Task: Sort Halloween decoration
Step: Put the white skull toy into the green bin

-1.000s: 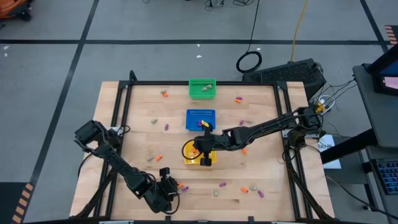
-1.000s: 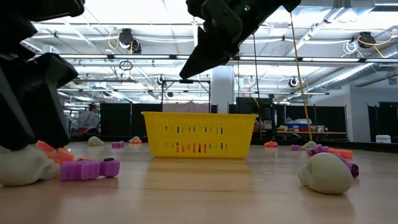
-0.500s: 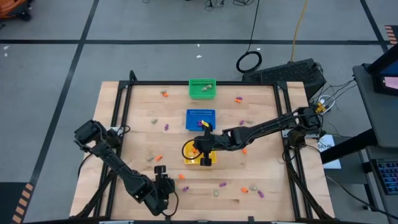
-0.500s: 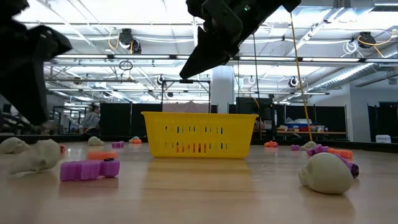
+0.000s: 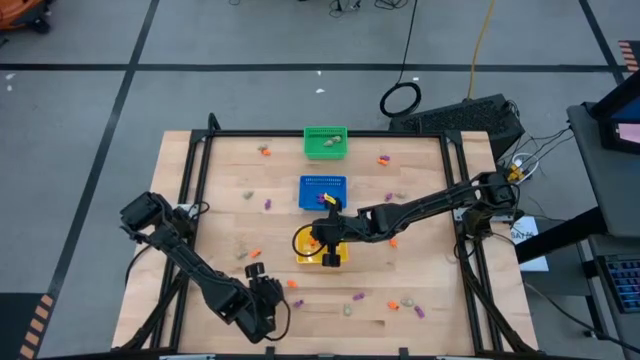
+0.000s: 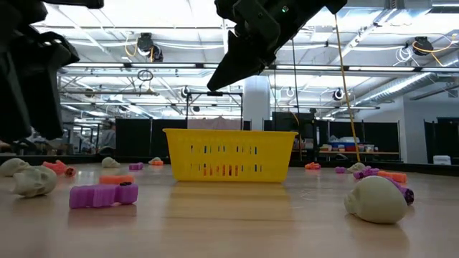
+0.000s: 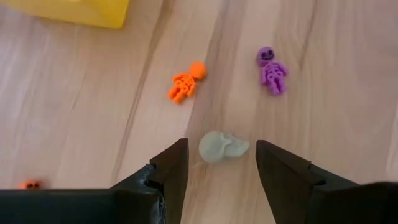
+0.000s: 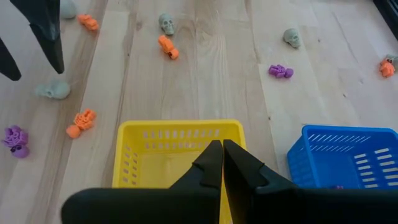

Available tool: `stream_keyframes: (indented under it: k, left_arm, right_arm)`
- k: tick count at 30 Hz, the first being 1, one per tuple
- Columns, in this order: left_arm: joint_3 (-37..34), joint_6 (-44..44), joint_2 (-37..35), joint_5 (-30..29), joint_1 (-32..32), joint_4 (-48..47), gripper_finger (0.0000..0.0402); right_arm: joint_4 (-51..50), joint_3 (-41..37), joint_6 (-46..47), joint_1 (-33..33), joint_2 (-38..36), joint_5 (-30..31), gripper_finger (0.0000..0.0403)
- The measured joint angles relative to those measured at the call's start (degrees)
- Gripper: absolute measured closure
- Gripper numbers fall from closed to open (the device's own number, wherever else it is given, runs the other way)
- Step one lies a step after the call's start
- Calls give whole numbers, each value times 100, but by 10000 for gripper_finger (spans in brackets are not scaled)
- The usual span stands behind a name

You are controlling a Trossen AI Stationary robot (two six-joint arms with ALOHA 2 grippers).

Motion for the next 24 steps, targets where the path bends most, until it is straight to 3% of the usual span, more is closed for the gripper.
stream_keyframes:
  k: [10, 13, 24]
  left_arm:
    - [-87, 2943, 88, -63, 48, 167, 217]
    - [-87, 3740, 88, 204, 150, 305, 217]
    - [-87, 5067, 88, 995, 595, 272, 217]
  right_arm:
    - [0, 0, -128, -2, 0, -4, 403]
    - [0, 0, -150, -2, 0, -7, 403]
    - [-2, 0, -253, 0, 0, -15, 403]
